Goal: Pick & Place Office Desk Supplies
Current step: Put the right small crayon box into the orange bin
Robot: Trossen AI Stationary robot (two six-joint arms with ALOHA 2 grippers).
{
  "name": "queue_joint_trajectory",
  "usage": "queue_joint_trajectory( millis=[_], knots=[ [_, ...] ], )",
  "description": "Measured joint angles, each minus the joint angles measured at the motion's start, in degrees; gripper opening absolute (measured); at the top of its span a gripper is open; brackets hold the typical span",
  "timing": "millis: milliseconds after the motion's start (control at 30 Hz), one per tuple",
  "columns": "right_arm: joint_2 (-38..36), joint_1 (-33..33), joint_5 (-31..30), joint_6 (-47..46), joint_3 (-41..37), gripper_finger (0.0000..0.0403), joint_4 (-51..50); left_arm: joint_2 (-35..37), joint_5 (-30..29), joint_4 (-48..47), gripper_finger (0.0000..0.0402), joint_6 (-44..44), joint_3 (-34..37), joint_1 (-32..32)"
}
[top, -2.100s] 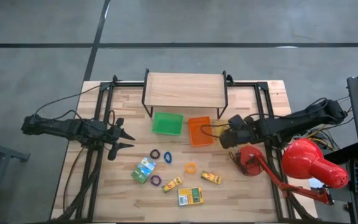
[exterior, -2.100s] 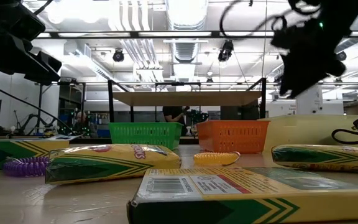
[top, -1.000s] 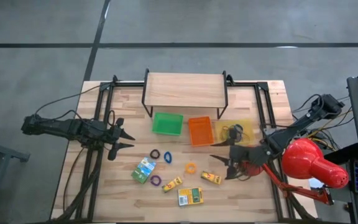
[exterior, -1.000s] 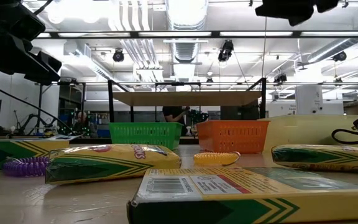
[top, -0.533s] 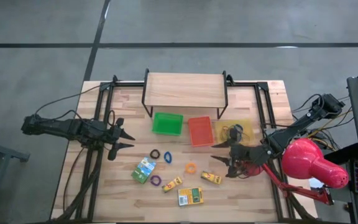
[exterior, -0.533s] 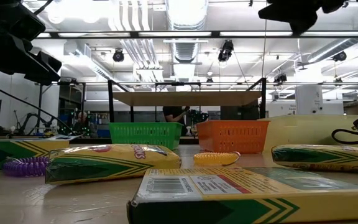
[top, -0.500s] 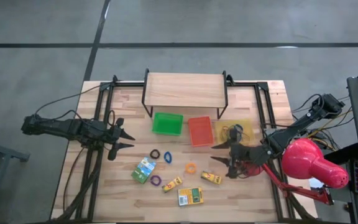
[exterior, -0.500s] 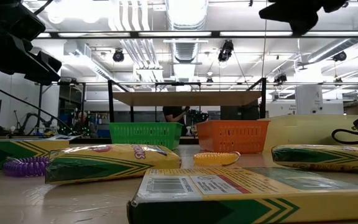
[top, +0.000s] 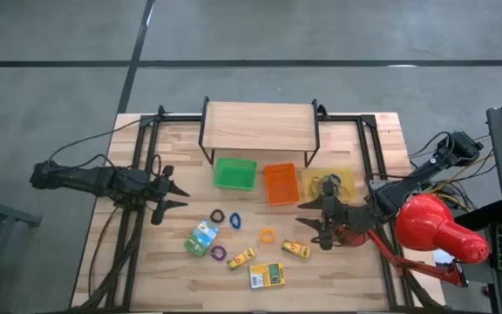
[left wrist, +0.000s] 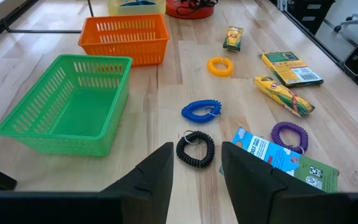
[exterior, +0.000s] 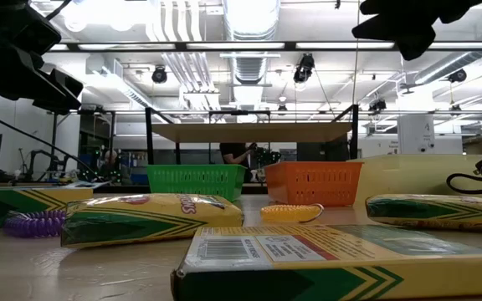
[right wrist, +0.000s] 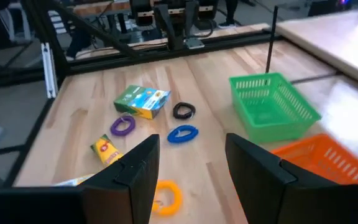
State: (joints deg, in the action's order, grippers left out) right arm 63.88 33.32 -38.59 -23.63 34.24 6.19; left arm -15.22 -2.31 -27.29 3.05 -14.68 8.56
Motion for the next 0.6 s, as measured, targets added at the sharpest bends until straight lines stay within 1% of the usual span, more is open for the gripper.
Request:
queue_joint_trajectory(
  millis=[100, 300, 367, 433, 600],
  knots=[
    [0.83, 0.84, 0.0, -2.76, 0.04, 0.0183, -0.42, 0.0, 0.0, -0.01, 0.0143, 0.0, 0.0, 0.0],
    [5.18, 1.29, 0.06, -3.02, 0.86, 0.0183, -1.75, 0.02, 0.0, 0.0, 0.0143, 0.0, 0.0, 0.0],
    [6.97, 1.29, 1.23, -3.88, 1.74, 0.0183, -2.2, 0.01, 0.0, 0.0, 0.0143, 0.0, 0.0, 0.01],
    [8.72, 1.31, 3.55, -7.61, 3.26, 0.0182, -5.9, 0.02, 0.0, -0.02, 0.0143, 0.0, 0.0, 0.01],
    [14.07, 1.31, 10.16, -24.07, 8.24, 0.0182, -20.07, 0.02, 0.0, -0.02, 0.0143, 0.0, 0.0, 0.02]
  ],
)
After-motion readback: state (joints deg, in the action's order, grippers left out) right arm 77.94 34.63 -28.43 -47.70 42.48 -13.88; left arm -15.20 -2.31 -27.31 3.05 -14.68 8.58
